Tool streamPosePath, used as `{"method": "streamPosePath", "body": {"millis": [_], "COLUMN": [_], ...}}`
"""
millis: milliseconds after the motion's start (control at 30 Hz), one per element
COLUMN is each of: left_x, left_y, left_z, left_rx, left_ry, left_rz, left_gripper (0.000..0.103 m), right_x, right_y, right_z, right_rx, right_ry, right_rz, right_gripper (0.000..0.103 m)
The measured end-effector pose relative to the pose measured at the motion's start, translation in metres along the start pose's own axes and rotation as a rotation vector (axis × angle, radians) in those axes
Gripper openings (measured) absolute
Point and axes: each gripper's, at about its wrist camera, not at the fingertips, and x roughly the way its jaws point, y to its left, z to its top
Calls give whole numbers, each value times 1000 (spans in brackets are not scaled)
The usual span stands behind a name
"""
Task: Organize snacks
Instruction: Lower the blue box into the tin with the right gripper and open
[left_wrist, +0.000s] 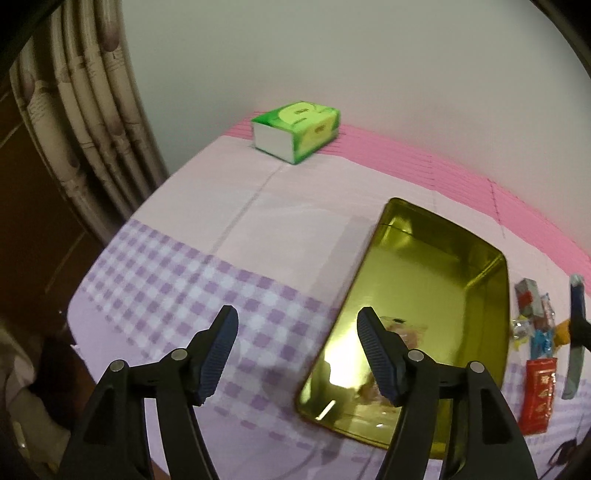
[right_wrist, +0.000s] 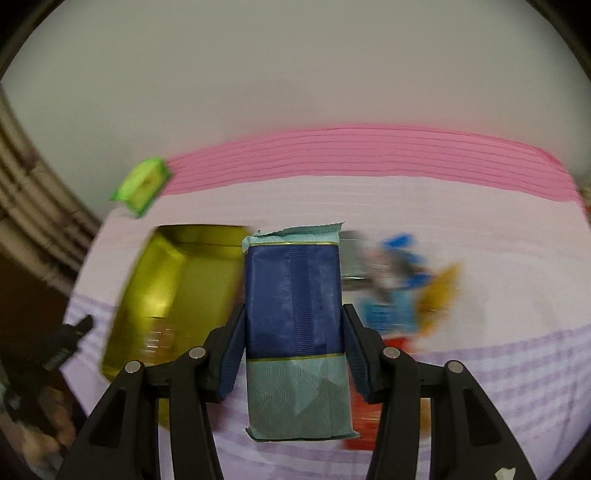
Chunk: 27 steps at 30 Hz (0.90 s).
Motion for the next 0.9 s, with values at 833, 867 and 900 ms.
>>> {"method": "streamPosePath", "body": {"millis": [833, 867, 900], "left_x": [-2, -2, -2], "left_y": [21, 22, 21], "left_z": [-14, -14, -14], "left_rx": [-66, -67, -67], "left_ry": [23, 25, 26], "left_rz": [14, 11, 10], "left_gripper": [68, 68, 68], "right_x": [93, 94, 97], "right_y": [90, 89, 88], "right_z": [-29, -29, -30], "right_rx": [-49, -40, -28], "right_ry": [142, 149, 160], "right_rz": [49, 53, 56], "right_gripper": [46, 46, 46]}}
